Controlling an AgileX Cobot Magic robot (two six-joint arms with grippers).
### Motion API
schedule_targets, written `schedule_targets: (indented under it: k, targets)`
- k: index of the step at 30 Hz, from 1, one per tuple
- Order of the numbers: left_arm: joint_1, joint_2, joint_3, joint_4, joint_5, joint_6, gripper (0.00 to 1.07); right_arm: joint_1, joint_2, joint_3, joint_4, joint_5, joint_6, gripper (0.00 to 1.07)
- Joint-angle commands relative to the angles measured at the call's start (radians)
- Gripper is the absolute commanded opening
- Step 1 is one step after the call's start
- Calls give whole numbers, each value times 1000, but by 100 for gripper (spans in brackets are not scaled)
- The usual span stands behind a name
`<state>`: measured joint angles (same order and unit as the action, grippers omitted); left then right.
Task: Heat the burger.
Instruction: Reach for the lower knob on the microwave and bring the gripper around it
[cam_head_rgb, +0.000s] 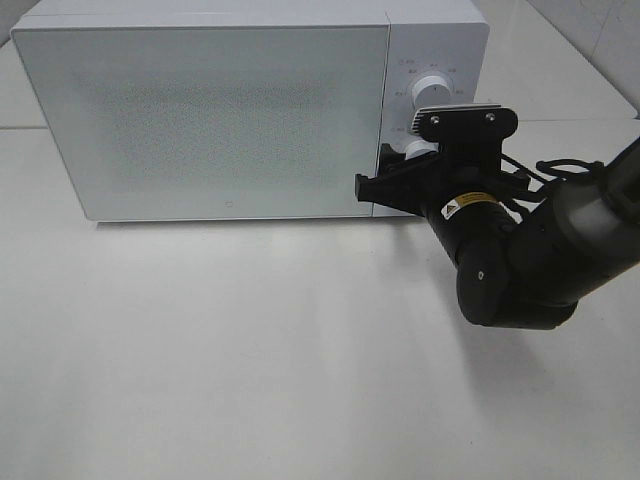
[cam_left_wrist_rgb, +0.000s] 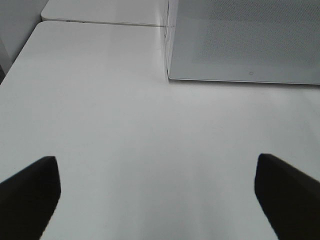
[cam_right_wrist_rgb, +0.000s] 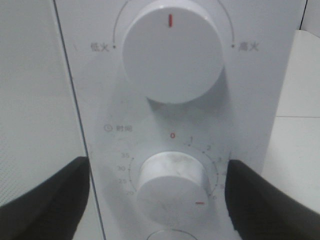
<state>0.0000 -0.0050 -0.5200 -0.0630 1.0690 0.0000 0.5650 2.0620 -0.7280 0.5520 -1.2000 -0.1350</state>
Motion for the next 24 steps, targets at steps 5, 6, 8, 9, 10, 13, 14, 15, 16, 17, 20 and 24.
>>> schedule_targets:
  k: [5,6,8,9,10,13,14,15,16,17,20,24]
  targets:
    - [0,-15,3,-3,2,0,98,-19,22,-27,-10,5,3,75]
    - [0,-15,3,-3,2,0,98,-35,22,-27,-14,0,8,75]
    - [0,-15,3,-3,2,0,98,-37,22,-27,-14,1,11,75]
    - [0,-15,3,-3,2,0,98,-41,23,-27,-18,1,23,75]
    - [0,-15,3,-3,2,0,98,-41,23,-27,-19,-1,27,75]
    - [0,-15,3,-3,2,0,98,-41,23,-27,-28,-5,28,75]
    - [0,-15,3,-3,2,0,98,-41,23,-27,-28,-5,28,75]
    - [0,-15,3,-3,2,0,98,-40,23,-27,-33,-8,28,75]
    - [0,-15,3,-3,2,0,98,-39,23,-27,-33,-10,28,74]
    - [0,-15,3,-3,2,0,98,-39,23,-27,-33,-10,28,74]
    - [0,-15,3,-3,2,0,98,-38,21,-27,-33,-10,27,71]
    - [0,-15,3,-3,2,0,98,-38,21,-27,-33,-9,27,59]
